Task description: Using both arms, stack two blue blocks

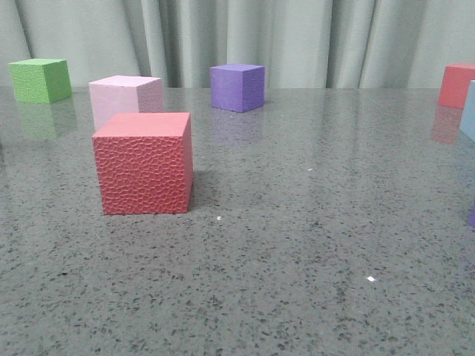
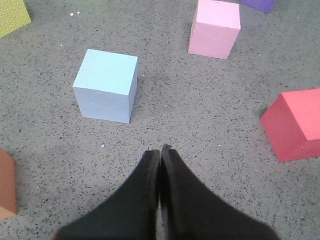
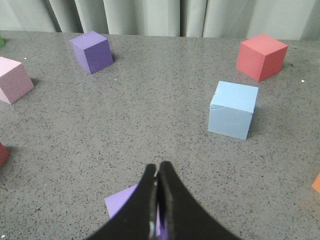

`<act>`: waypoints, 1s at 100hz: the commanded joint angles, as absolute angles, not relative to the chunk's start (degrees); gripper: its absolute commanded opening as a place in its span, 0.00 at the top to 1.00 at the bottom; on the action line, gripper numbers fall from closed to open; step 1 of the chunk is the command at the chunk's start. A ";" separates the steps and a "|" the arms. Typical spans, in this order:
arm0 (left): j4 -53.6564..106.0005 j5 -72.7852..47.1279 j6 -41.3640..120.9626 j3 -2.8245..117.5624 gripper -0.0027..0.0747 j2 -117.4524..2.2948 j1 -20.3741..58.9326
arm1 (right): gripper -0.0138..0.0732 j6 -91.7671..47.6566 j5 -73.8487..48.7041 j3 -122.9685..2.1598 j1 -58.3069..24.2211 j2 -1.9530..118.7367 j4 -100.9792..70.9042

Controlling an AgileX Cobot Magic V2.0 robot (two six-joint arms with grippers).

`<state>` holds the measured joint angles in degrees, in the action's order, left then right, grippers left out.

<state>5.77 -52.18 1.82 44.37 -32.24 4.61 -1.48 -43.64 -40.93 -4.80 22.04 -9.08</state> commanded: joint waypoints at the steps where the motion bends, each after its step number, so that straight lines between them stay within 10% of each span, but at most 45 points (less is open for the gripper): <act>1: 6.60 -48.70 1.17 46.31 0.90 -32.84 4.45 | 0.83 -1.87 -39.82 -42.87 -4.78 23.03 -9.57; 36: 6.60 -48.59 1.28 46.31 0.04 -32.84 4.45 | 0.08 -1.87 -39.43 -42.87 -4.78 23.03 -10.50; 100: 6.60 -48.93 1.28 46.31 0.10 -32.84 4.45 | 0.10 0.33 -35.37 -44.71 -4.51 28.08 -10.69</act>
<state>5.77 -52.18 1.82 44.37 -32.24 4.61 -0.43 -40.77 -41.75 -4.80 24.39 -9.90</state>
